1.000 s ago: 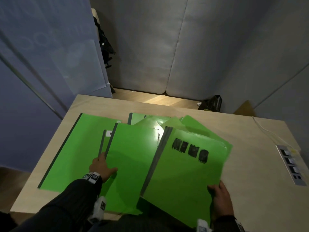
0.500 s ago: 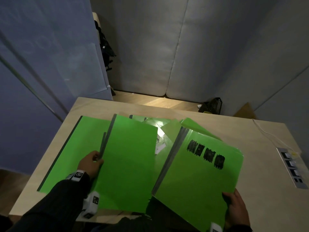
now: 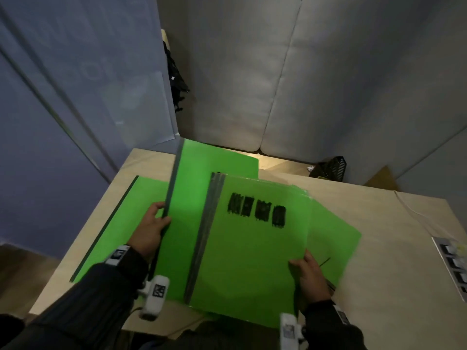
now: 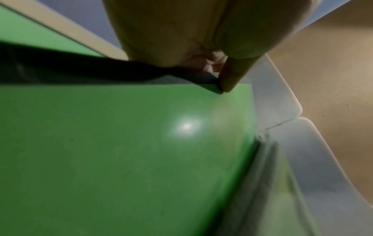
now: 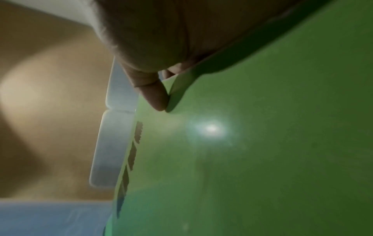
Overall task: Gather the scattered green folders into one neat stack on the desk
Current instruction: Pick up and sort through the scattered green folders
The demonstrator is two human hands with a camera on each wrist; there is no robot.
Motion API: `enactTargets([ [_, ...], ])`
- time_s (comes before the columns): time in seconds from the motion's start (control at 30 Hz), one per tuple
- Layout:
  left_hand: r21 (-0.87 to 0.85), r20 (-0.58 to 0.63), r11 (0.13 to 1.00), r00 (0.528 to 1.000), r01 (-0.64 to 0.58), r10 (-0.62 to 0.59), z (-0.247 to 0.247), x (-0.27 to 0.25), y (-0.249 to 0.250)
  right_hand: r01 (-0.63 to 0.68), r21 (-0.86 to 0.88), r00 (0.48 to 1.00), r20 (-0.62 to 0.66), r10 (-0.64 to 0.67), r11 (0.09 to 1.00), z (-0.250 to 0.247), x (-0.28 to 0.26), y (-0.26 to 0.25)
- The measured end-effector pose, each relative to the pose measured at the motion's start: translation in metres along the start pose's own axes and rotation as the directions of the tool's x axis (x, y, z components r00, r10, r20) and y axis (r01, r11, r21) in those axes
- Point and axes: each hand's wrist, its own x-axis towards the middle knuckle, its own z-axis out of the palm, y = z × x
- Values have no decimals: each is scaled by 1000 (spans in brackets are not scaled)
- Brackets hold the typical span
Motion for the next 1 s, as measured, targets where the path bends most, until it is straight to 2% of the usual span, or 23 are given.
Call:
enactTargets([
  [0.13,-9,60,999,997,44,-43,27,-18,-10,-7,-127,983,183,30,992,43,-10,-9],
  [0.23,-61,96,989,987,137,-131,20,-28,-10,14,-232,980,195,33,973,61,-11,0],
  [0.3,24,80,992,988,128,-129,3,-29,-17,22,-268,979,202,33,963,72,-6,11],
  [0.37,165,39,979,991,119,-127,-12,-33,-23,31,-314,973,226,43,949,84,-7,19],
  [0.4,175,7,974,989,147,-151,-19,-34,-26,62,-340,968,250,27,938,89,-5,23],
  [0.5,129,-83,982,988,140,-130,-48,-36,-33,128,-376,969,244,-35,918,93,8,20],
  [0.57,103,-166,986,980,130,-111,-73,-37,-39,133,-439,983,170,-63,889,85,28,14],
  [0.63,39,-261,994,961,105,-92,-98,-39,-45,100,-600,995,70,-73,794,73,55,8],
  [0.67,26,-292,995,953,95,-83,-109,-40,-50,80,-698,996,37,-76,712,68,68,5],
  [0.73,35,-341,994,936,102,-84,-126,-48,-45,43,-869,998,14,-62,492,63,91,4],
  [0.8,16,-382,995,921,93,-80,-140,-56,-45,19,-951,1000,11,-26,308,66,106,6],
  [0.87,9,-399,997,915,71,-62,-148,-64,-46,-18,-984,1000,-22,-18,179,74,113,8],
  [0.93,14,-415,998,908,68,-56,-151,-72,-42,-57,-995,997,-61,-47,86,80,118,17],
  [0.97,19,-424,998,904,59,-46,-157,-73,-46,-71,-995,996,-75,-55,71,80,121,21],
  [1.0,-10,-433,998,900,54,-53,-159,-75,-45,-89,-991,994,-94,-47,102,82,120,23],
])
